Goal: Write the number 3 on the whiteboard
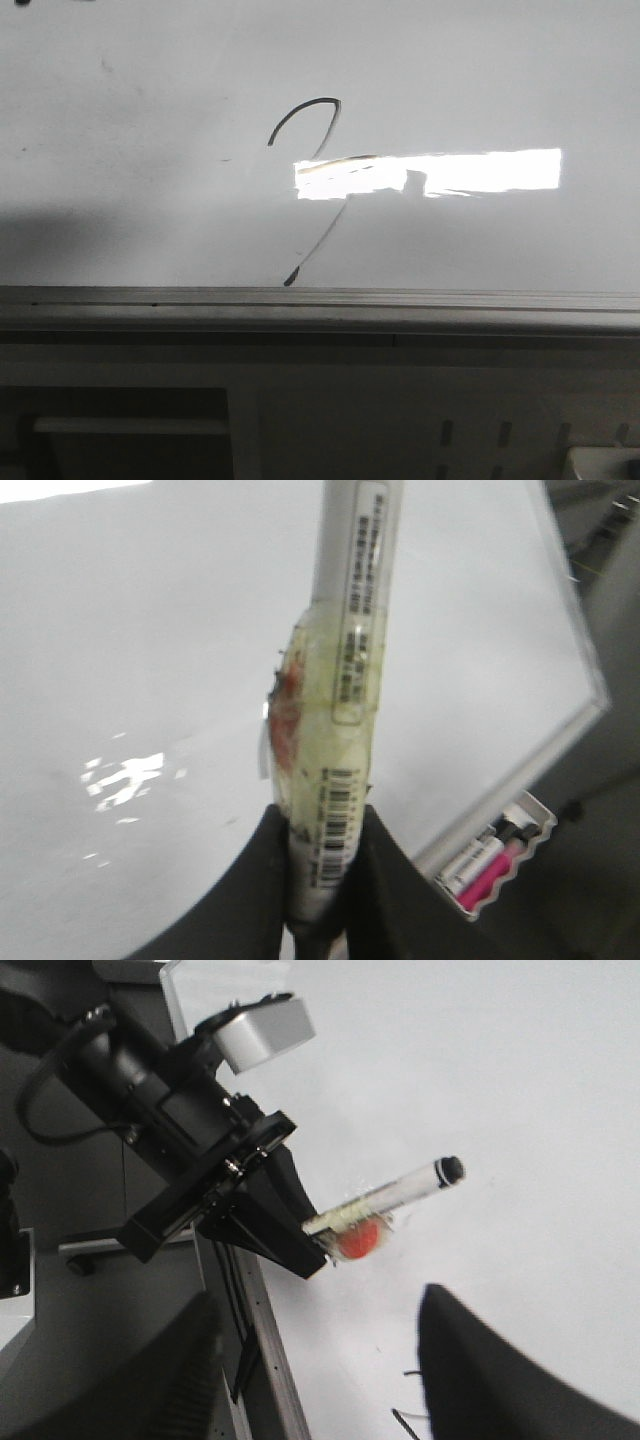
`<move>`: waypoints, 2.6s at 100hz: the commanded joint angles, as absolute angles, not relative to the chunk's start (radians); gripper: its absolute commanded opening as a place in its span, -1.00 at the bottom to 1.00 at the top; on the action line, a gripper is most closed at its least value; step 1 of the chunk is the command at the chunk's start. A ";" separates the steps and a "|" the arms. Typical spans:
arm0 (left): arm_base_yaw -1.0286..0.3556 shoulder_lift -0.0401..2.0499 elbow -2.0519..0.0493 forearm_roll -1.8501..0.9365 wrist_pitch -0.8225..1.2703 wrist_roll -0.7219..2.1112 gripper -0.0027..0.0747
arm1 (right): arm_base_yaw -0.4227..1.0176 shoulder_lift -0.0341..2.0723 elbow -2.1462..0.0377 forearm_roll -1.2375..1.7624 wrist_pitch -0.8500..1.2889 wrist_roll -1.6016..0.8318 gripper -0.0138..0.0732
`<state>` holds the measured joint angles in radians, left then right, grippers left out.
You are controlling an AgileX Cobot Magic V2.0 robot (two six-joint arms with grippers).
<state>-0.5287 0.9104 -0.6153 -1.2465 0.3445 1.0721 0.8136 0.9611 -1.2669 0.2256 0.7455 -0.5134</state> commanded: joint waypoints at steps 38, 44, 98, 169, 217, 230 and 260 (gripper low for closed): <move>-0.654 1.072 -0.582 -1.424 -0.009 1.058 -0.98 | 0.706 0.858 -1.142 0.241 0.608 -0.479 -0.82; -0.704 1.092 -0.582 -1.463 -0.099 1.058 -0.98 | 0.706 0.858 -1.134 0.241 0.602 -0.479 -0.82; -0.857 1.231 -0.650 -1.483 -0.369 0.946 -0.98 | 0.700 0.860 -1.086 0.243 0.580 -0.466 -0.83; -0.857 1.363 -0.659 -1.481 -0.443 0.868 -0.98 | 0.700 0.860 -1.085 0.243 0.580 -0.464 -0.83; -0.857 1.363 -0.659 -1.481 -0.441 0.868 -0.89 | 0.700 0.860 -1.085 0.243 0.580 -0.464 -0.83; -0.857 1.363 -0.659 -1.483 -0.441 0.868 -0.57 | 0.700 0.860 -1.085 0.243 0.586 -0.464 -0.83; -0.857 1.363 -0.659 -1.483 -0.443 0.868 -0.05 | 0.700 0.860 -1.085 0.243 0.592 -0.464 -0.83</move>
<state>-0.8775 1.3295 -0.6579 -1.4578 -0.3419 0.8745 0.7072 0.8683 -1.0582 0.2353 0.6576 -0.4617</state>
